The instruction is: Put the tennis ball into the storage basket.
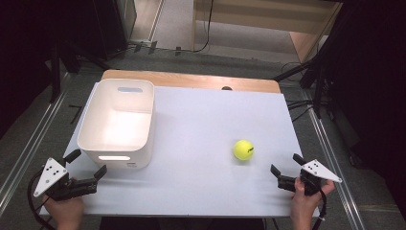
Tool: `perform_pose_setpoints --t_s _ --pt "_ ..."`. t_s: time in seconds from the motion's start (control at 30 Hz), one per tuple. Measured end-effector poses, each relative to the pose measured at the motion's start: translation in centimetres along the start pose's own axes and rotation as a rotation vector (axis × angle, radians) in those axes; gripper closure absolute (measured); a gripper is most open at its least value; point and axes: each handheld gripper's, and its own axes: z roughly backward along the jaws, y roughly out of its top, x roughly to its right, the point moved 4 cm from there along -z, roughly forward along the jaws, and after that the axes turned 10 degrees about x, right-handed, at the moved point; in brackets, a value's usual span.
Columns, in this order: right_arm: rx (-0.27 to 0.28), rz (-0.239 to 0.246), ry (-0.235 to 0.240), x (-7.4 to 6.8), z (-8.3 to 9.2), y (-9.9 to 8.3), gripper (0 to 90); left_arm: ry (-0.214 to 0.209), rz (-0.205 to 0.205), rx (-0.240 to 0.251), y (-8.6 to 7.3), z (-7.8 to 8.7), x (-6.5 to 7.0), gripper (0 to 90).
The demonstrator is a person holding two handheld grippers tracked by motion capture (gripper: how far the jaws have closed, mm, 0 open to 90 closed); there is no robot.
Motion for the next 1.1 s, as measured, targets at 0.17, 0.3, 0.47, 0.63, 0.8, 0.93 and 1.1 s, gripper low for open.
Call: perform_pose_setpoints --t_s 0.17,0.3,0.47,0.63,0.8,0.93,1.1 --pt "0.001 -0.012 0.007 0.1 0.1 0.1 0.0 -0.001 -0.002 0.0 0.0 0.0 0.0 0.0" --pt "-0.004 -0.022 0.012 0.3 0.1 0.1 0.0 0.0 -0.003 -0.001 0.0 0.0 0.0 0.0" --pt "-0.022 -0.018 0.028 0.0 -0.3 0.3 0.0 0.0 0.0 -0.001 0.0 0.0 0.0 0.0" --pt "-0.036 -0.007 0.047 -0.7 -0.9 1.0 0.0 -0.003 0.001 0.004 0.0 0.0 -0.1 0.0" --pt "-0.055 0.024 0.059 -1.1 -1.4 1.9 0.0 -0.004 0.003 0.005 0.0 0.0 -0.1 0.0" --pt "-0.059 0.032 0.066 -1.4 -1.7 2.4 0.0 -0.005 0.001 0.003 0.0 0.0 0.0 0.0" --pt "-0.079 0.04 0.073 -1.7 -2.2 2.8 0.0 -0.003 -0.001 -0.004 0.0 0.0 0.0 0.0"
